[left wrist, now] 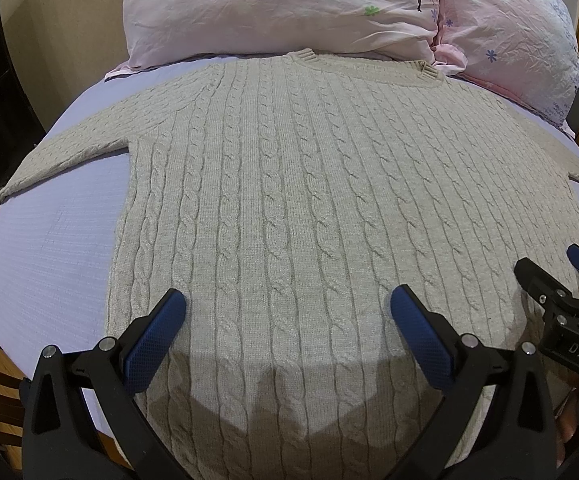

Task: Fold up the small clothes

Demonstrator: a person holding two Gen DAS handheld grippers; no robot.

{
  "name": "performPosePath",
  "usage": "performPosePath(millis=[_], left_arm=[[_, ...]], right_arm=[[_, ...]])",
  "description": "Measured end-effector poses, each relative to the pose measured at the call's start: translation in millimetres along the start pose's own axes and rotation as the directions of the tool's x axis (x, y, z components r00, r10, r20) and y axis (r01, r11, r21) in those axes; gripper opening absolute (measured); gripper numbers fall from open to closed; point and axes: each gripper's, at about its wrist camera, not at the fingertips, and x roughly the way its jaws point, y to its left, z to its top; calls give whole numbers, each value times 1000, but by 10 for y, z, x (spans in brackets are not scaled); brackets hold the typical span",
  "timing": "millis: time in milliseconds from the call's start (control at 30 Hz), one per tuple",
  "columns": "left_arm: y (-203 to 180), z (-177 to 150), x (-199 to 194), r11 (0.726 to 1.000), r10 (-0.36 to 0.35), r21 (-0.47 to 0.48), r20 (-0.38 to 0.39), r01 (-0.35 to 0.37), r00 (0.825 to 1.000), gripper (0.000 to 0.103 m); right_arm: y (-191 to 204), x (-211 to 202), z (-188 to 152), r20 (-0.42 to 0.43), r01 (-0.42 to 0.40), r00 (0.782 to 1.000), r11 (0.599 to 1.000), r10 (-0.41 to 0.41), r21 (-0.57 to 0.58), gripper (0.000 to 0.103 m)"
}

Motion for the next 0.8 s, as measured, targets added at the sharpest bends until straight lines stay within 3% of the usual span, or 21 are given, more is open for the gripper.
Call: performPosePath(millis=[433, 567, 633, 733, 767, 800], left_arm=[[31, 1, -68, 1000, 3, 3, 32, -3, 999, 102], [53, 36, -160, 999, -41, 26, 59, 39, 997, 102], [114, 26, -166, 997, -78, 12, 71, 77, 994, 102], [287, 86, -258, 988, -152, -16, 159, 156, 976, 102], [362, 125, -316, 980, -189, -17, 220, 197, 957, 102], [411, 145, -350, 975, -210, -13, 258, 220, 943, 102]], right_arm=[[-56, 19, 59, -18, -62, 998, 996, 61, -61, 101], [-853, -273, 341, 110, -18, 994, 989, 1, 148, 101], [-1517, -331, 505, 150, -18, 988, 946, -32, 323, 101], [-2492, -216, 661, 145, -20, 987, 835, -72, 550, 96], [-2918, -137, 698, 119, 11, 986, 768, -113, 640, 83], [-3137, -93, 699, 102, 28, 986, 729, -133, 684, 73]])
